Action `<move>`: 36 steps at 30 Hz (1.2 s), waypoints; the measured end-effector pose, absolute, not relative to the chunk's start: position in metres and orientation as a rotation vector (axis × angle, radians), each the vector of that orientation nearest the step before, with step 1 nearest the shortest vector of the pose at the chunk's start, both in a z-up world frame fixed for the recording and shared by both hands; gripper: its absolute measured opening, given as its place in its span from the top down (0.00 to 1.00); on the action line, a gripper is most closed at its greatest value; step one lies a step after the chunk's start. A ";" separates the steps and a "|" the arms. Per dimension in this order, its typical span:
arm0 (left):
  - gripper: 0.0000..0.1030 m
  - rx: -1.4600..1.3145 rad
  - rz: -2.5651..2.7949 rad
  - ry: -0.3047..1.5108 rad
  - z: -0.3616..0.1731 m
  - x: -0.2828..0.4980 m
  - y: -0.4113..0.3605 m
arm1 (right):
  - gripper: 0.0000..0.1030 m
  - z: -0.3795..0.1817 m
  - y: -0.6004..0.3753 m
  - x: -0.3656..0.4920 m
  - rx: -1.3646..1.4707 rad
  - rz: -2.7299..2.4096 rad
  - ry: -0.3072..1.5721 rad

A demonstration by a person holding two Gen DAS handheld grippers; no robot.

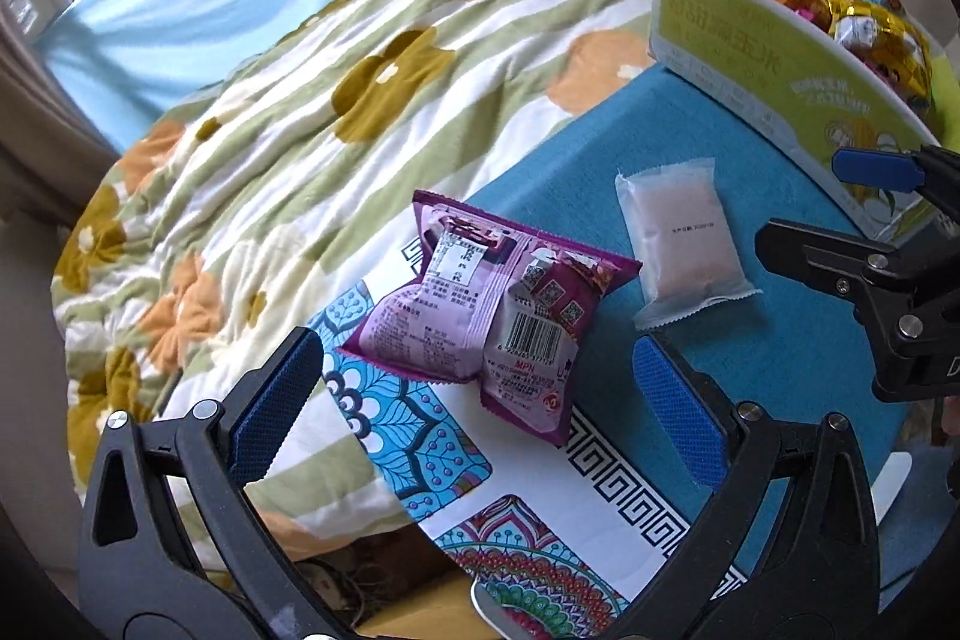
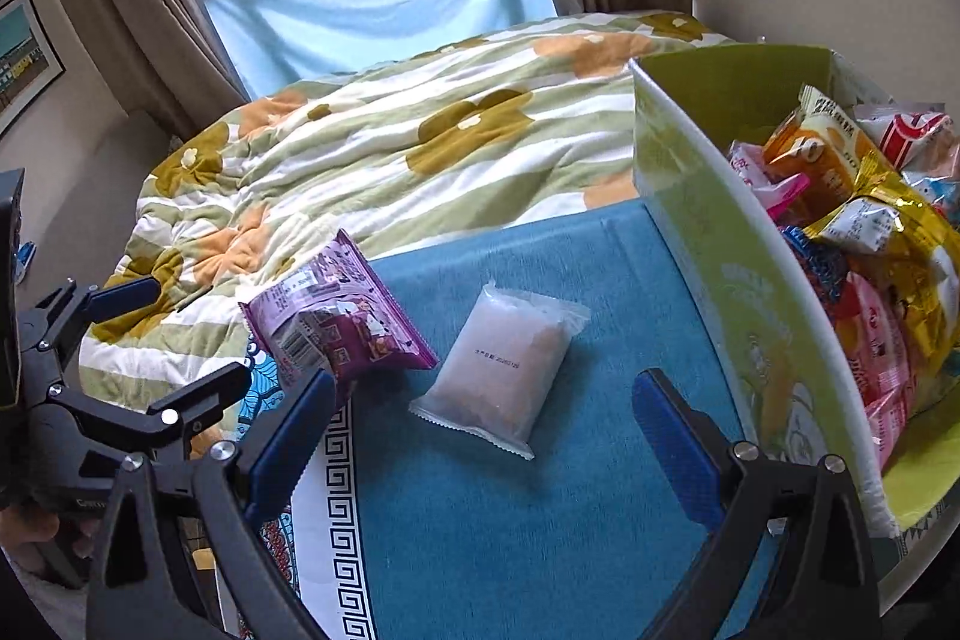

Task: Organize snacks
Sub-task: 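Grasp the purple snack bag with left tool while right tool grasps the white pouch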

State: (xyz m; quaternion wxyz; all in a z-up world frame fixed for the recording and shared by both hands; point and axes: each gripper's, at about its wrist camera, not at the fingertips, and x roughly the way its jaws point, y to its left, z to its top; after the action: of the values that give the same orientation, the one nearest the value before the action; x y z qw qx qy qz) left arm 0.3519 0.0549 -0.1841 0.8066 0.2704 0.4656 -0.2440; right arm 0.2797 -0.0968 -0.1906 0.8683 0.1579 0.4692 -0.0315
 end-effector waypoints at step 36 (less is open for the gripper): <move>0.16 0.450 -0.376 1.249 -0.270 0.397 0.070 | 0.05 -0.277 -0.089 0.341 0.386 -0.113 1.193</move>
State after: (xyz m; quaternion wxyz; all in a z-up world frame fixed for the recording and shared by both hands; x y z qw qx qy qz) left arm 0.3975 0.0703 -0.2705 0.7712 0.2075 0.5762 -0.1735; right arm 0.3414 -0.0894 -0.2770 0.8083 0.1804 0.5580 -0.0528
